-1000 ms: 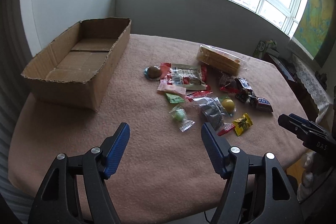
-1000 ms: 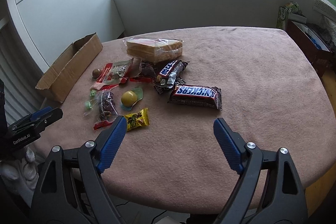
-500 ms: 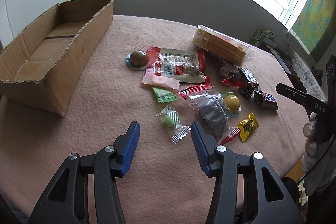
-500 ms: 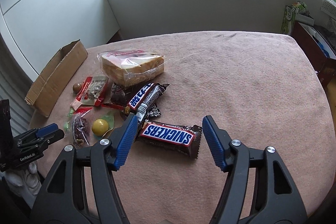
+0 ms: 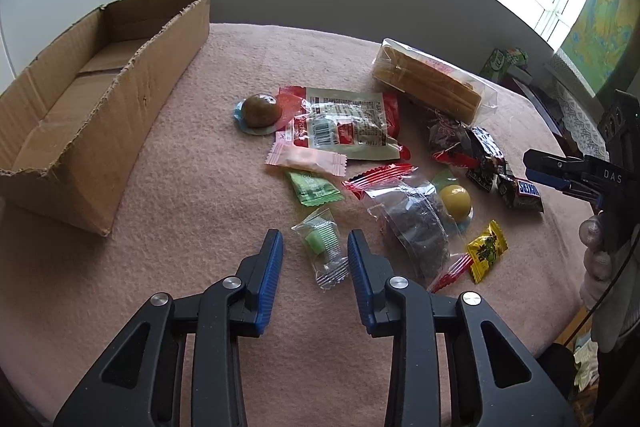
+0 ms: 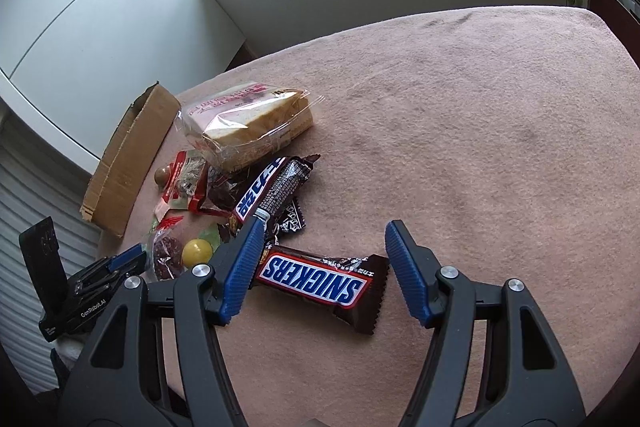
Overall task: Organize snacks
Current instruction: 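Reach the right gripper to the large Snickers bar and grasp it while the left gripper grasps the green-wrapped sweet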
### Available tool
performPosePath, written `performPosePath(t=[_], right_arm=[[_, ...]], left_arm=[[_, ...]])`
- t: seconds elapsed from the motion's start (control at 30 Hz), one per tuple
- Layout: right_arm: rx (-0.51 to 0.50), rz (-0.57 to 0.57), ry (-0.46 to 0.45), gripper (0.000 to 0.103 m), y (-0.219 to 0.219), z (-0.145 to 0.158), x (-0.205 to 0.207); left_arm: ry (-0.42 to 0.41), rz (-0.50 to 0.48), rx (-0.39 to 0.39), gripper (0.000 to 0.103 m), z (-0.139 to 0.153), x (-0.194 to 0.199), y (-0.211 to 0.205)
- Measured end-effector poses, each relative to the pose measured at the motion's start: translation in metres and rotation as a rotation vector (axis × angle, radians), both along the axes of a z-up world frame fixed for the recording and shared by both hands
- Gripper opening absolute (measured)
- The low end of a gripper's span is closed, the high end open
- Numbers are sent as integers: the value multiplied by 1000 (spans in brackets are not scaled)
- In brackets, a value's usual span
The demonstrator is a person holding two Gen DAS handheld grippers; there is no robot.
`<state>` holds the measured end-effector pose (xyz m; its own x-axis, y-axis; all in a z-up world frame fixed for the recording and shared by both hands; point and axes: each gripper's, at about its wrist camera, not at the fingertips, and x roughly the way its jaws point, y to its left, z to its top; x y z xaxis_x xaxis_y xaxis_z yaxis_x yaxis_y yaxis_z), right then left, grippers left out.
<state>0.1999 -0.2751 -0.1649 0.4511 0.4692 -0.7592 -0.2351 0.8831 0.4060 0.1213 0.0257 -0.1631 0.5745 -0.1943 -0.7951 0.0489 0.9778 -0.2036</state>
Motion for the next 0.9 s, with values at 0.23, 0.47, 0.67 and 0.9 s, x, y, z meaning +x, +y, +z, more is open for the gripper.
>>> performPosePath(t=[0.23,0.47,0.67,0.9], right_arm=[[-57,54,14,65,11,-3,-17],[-211,97,-9,62,25,-6,-28],[-329,138,-50,59,41,-6,-28],[-455,194,-145,61,48,8,-31]], left_arm=[[-4,1,15,19,-1,-1,3],[-11,-4,36,19,-1,1,1],[-13,-4,51,19,-2,6,-1],[-16,-11,62,19,-2,6,-2]])
